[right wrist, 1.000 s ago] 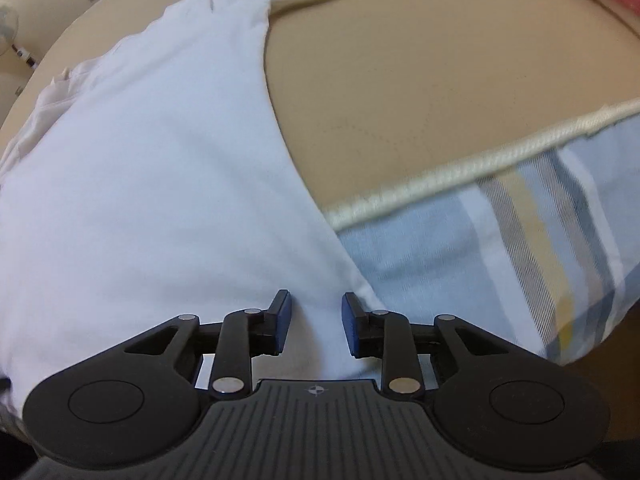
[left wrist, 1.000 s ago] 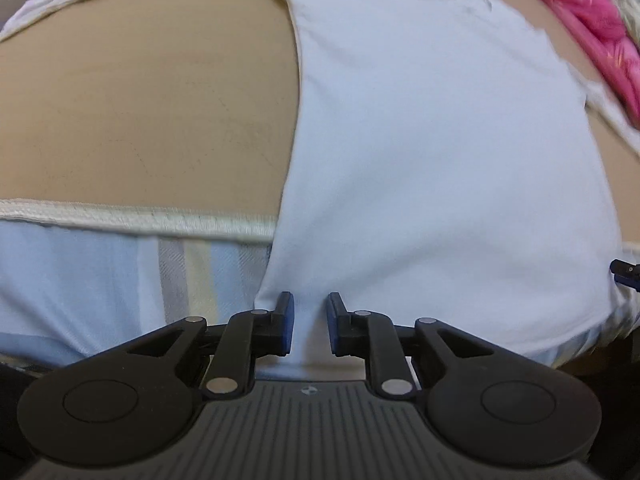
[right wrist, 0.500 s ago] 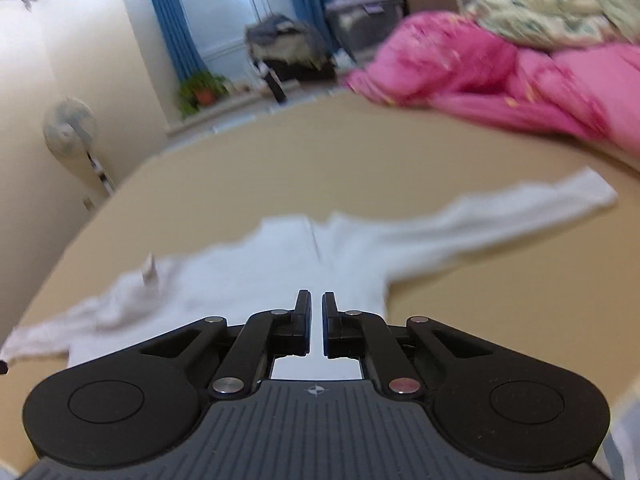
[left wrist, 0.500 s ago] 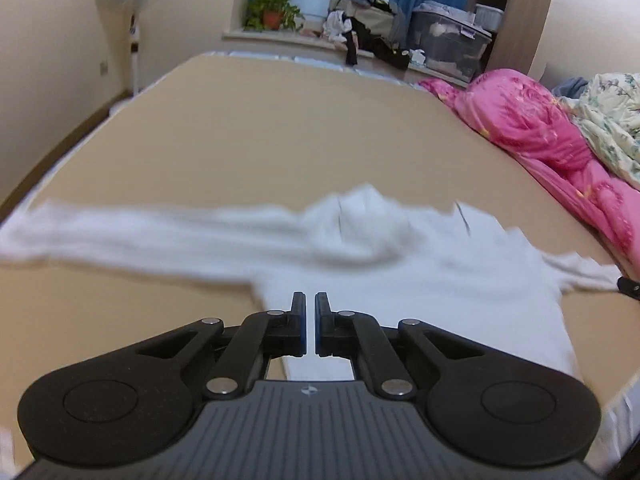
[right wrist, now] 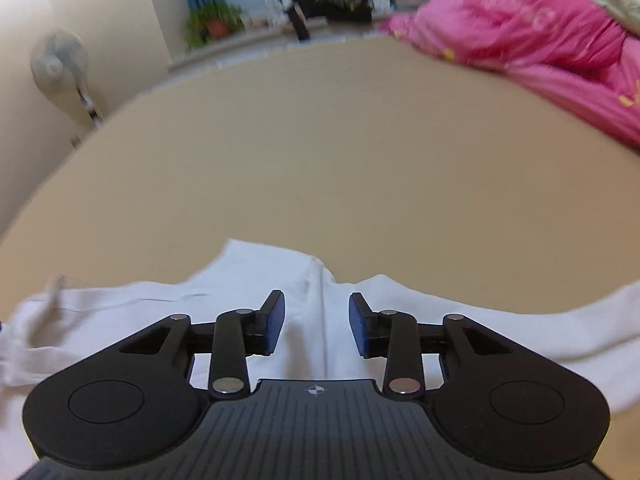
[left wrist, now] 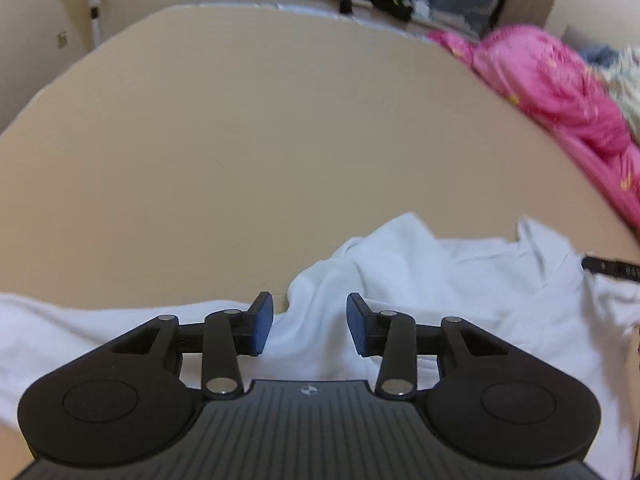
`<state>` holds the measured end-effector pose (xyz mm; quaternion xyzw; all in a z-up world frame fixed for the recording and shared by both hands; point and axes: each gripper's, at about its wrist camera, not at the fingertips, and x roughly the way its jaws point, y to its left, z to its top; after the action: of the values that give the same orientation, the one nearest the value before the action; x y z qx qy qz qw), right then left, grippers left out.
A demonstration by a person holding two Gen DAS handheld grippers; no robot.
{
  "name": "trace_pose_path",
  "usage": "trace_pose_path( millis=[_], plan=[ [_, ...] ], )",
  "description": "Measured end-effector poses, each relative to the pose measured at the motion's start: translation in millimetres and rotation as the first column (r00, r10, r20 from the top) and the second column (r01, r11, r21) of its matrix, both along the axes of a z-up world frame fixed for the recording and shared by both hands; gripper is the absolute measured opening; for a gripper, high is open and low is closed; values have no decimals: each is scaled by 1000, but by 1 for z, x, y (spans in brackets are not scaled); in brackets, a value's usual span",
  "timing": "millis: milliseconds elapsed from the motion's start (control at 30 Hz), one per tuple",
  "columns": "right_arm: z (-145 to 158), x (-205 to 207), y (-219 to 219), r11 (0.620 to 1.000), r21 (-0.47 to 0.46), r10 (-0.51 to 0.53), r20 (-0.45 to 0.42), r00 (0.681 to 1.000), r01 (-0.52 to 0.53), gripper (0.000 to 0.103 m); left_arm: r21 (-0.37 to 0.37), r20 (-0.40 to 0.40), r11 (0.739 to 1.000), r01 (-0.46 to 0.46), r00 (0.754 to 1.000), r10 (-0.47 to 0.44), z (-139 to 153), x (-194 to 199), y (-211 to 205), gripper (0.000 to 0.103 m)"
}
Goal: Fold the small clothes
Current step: 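Pull the shirt collar edge with both grippers to straighten it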
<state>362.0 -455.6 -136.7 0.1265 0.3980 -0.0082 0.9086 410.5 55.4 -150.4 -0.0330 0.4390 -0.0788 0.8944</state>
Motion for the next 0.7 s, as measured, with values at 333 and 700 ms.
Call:
trace_pose_path(
  millis=[333, 700],
  plan=[
    [6, 29, 0, 993, -61, -92, 163, 982, 103, 0, 63, 139, 990, -130, 983, 120, -14, 56, 28, 0],
    [4, -66, -13, 995, 98, 17, 145, 989, -31, 25, -96, 41, 989, 109, 994, -105, -22, -16, 15, 17]
  ],
)
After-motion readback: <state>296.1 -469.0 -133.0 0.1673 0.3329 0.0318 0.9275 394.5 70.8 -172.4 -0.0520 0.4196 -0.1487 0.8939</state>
